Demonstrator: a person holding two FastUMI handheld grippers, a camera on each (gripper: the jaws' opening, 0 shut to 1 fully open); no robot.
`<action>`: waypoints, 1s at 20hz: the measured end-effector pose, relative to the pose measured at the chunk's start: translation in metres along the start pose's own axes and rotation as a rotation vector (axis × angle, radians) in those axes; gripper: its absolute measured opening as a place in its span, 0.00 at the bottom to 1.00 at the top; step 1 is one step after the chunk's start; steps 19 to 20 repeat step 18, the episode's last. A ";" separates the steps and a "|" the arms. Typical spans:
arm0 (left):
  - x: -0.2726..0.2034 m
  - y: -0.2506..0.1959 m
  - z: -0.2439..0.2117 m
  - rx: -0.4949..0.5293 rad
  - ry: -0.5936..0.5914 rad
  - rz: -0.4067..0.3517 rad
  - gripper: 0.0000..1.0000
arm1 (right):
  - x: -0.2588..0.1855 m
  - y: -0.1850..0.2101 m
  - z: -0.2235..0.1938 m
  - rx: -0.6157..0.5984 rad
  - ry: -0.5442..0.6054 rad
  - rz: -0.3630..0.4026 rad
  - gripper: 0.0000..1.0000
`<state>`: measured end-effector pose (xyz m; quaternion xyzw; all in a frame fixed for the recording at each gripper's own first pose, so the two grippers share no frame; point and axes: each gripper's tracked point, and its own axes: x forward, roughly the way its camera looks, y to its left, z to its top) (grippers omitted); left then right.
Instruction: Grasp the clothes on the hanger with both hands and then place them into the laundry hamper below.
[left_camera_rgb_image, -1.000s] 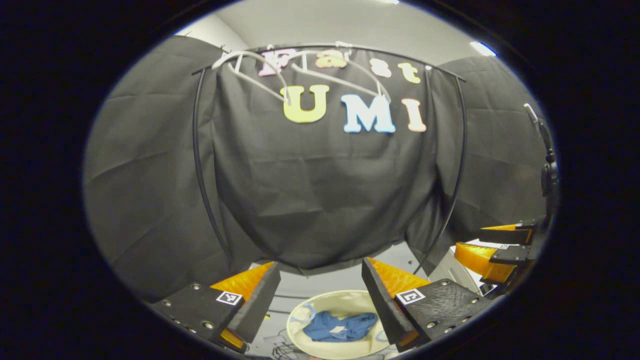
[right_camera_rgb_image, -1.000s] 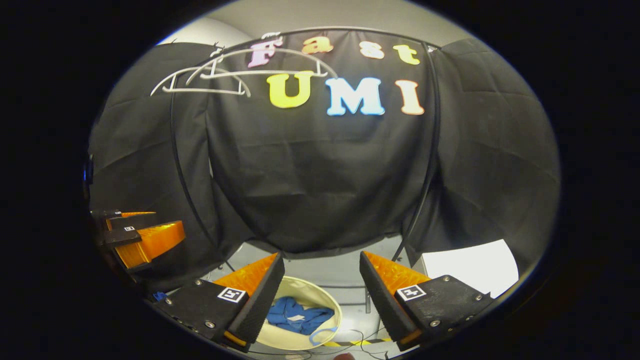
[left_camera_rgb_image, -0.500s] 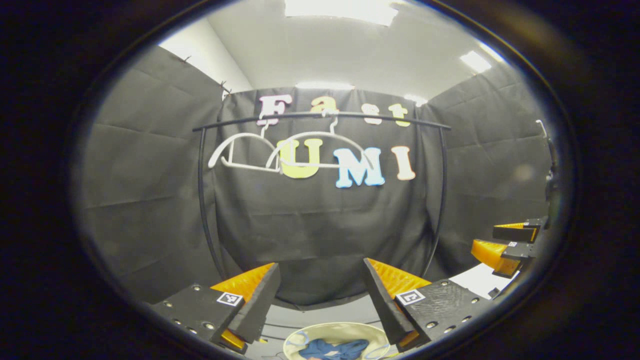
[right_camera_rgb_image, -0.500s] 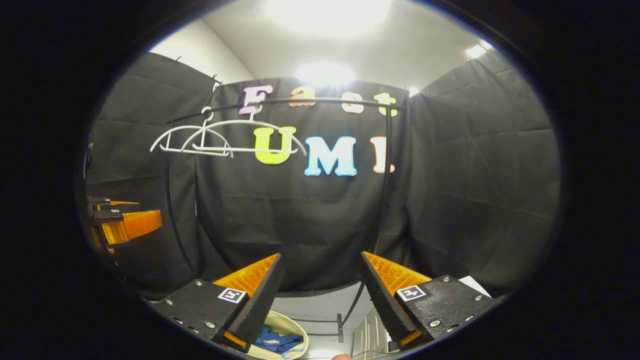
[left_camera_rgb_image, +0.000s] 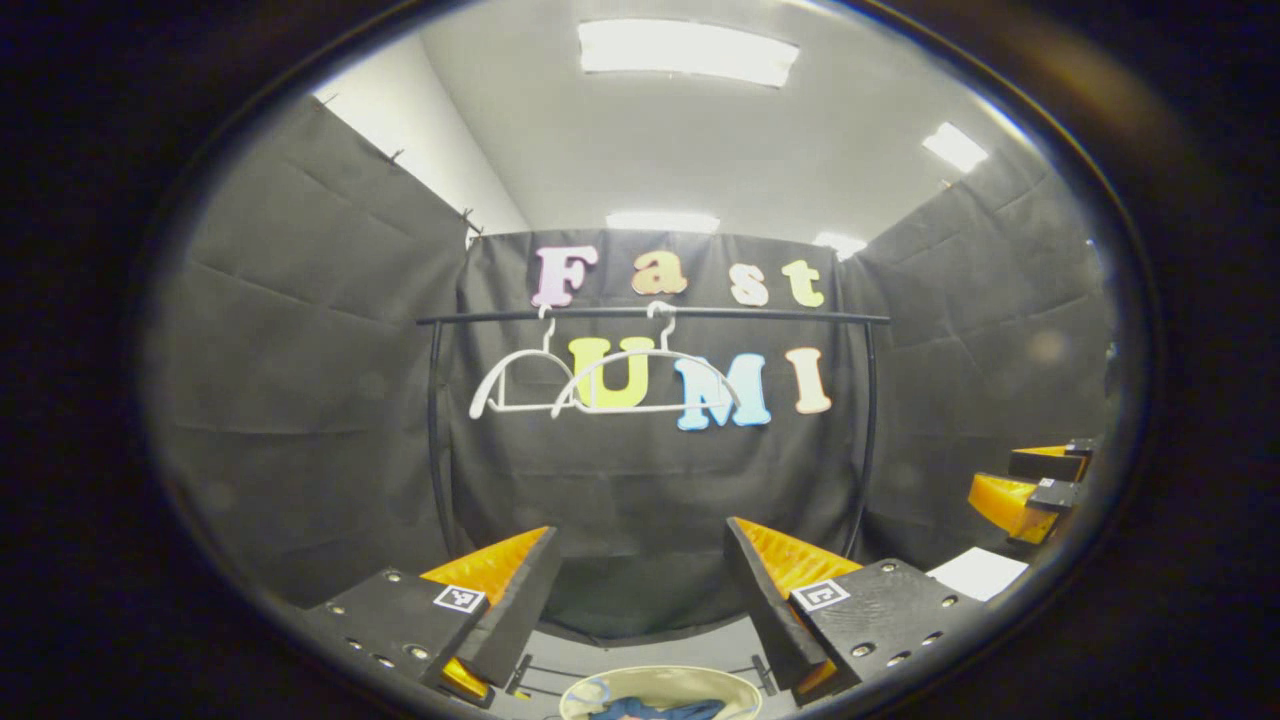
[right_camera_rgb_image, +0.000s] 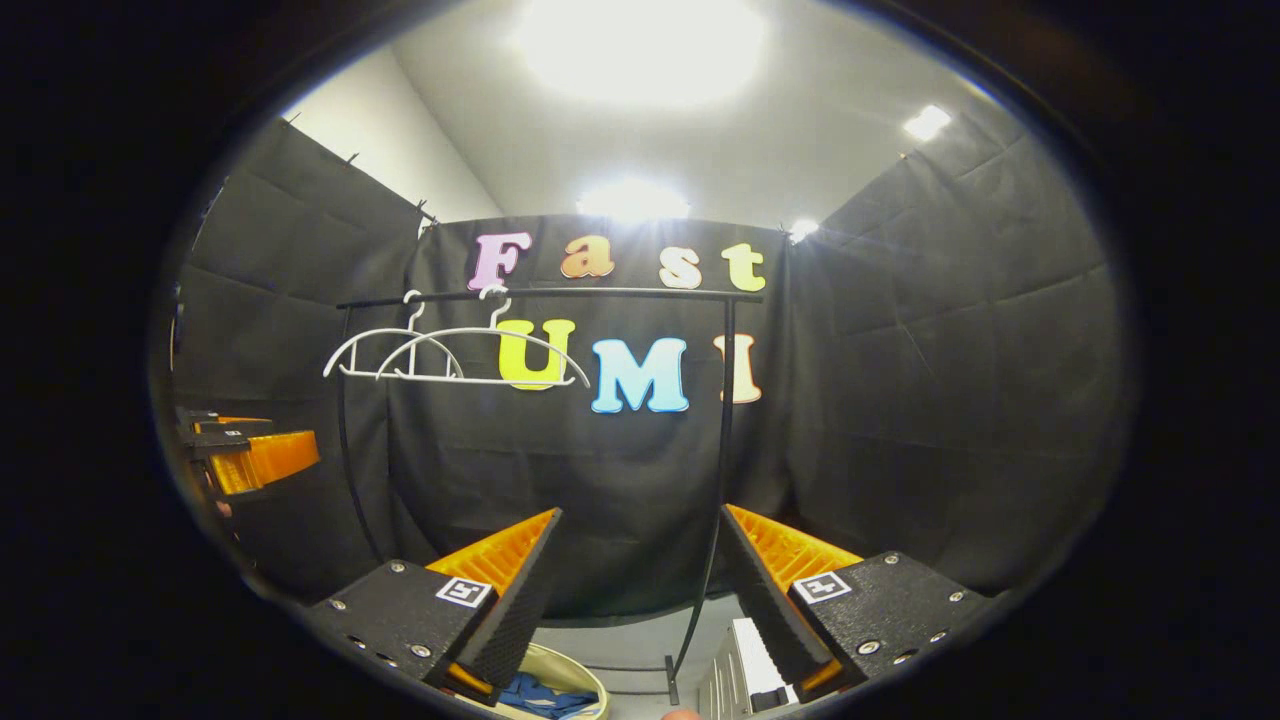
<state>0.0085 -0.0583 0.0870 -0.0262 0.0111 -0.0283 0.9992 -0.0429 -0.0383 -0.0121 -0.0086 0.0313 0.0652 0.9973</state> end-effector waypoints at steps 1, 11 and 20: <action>-0.006 -0.001 0.000 0.003 -0.009 -0.001 0.94 | -0.005 -0.001 0.002 -0.002 -0.005 0.002 0.93; -0.052 0.004 0.023 0.028 -0.040 0.022 0.94 | -0.031 -0.014 0.009 0.017 -0.023 -0.010 0.93; -0.053 -0.008 0.026 0.047 -0.050 0.015 0.94 | -0.038 -0.021 0.018 0.025 -0.043 -0.020 0.93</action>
